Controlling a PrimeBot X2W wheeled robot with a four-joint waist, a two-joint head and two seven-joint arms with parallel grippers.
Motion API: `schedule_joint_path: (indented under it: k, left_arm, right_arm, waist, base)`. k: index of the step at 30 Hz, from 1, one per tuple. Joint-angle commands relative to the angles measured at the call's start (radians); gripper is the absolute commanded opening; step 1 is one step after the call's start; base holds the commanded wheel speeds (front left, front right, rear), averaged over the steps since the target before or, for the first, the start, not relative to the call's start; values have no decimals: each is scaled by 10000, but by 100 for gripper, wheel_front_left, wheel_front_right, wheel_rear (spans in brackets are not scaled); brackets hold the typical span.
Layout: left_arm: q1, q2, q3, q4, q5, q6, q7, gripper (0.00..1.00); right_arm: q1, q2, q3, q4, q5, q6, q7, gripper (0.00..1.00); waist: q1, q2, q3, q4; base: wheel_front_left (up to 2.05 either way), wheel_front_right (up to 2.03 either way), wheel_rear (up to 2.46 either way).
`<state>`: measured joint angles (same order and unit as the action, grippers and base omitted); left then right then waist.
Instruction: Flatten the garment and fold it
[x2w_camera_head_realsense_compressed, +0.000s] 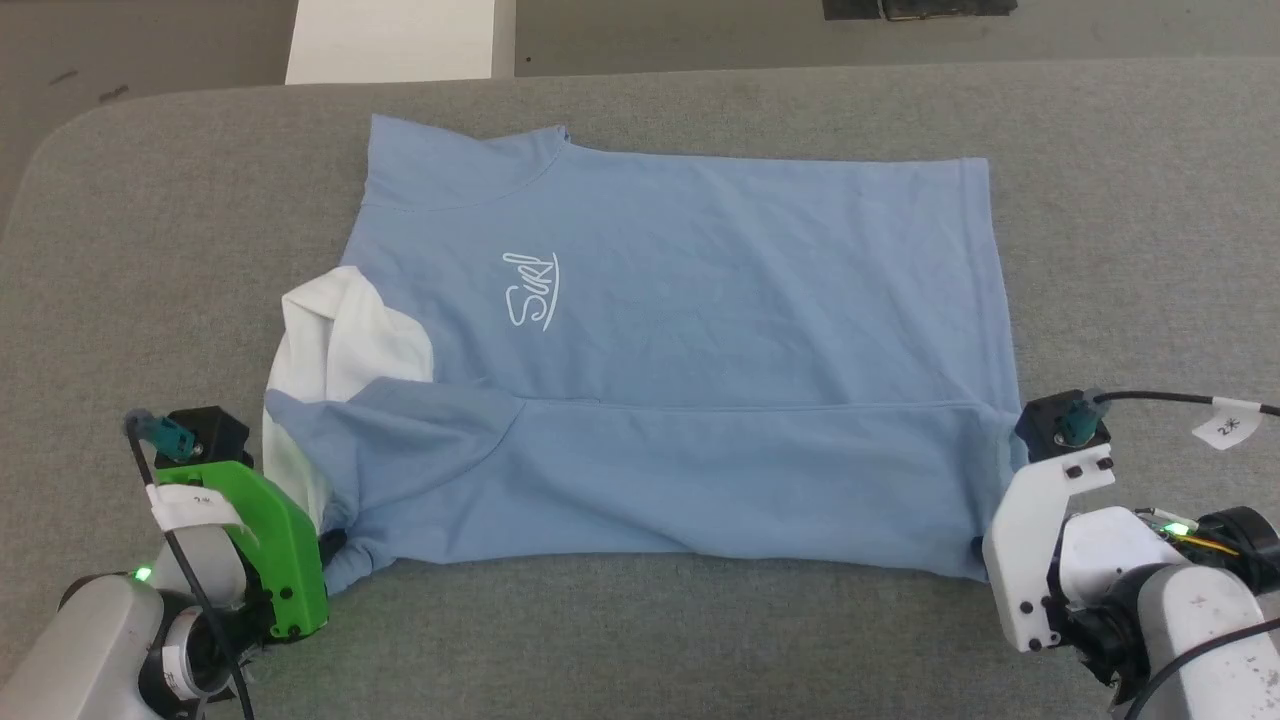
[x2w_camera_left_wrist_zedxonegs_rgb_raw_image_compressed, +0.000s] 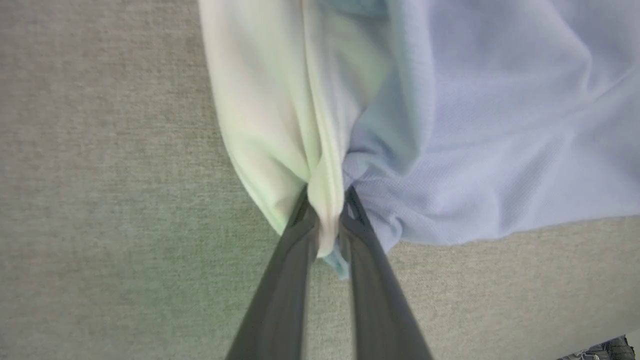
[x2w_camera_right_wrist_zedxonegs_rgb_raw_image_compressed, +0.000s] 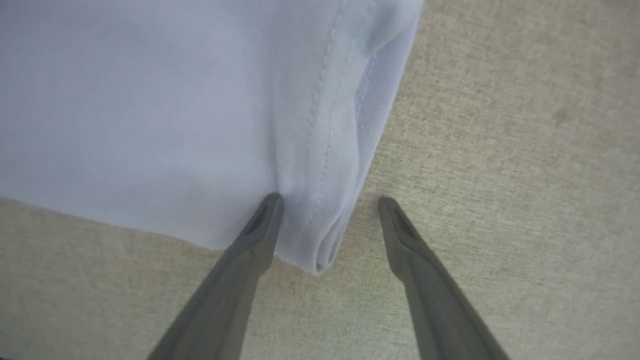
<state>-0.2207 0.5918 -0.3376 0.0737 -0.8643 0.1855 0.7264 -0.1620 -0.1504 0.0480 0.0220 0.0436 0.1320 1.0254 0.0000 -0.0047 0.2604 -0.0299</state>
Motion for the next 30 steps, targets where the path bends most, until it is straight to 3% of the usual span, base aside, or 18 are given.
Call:
schedule_joint_path:
  k: [1,2,14,24,30]
  left_arm:
    - [124,10,34,179,-124,5,-100,0]
    - [132,0,51,200,-141,0,-131,0]
    - [447,-39,724,-105,-655,188,-555,0]
    - [1682,453,1133,-1737,-717,934,-404,0]
    - [2792,393,1092,-1987,-854,1369,-295,0]
  right_arm:
    - [93,45,117,300,261,-13,198,5]
    - [98,37,100,308,323,-13,221,0]
    - [9,-335,-529,-399,1048,-13,-817,0]
    - [1128,-1025,-1124,-1524,1705,-13,-279,0]
    - [2208,-807,-1132,-1544,1862,-13,-148,0]
  waist:
    - [0,47,25,5]
    - [0,47,21,-3]
    - [0,47,-693,-66]
    - [0,47,-1683,-29]
    - [0,47,-1646,-7]
  base:
    - [0,0,0]
    - [0,0,0]
    - [0,0,0]
    - [0,0,0]
    - [0,0,0]
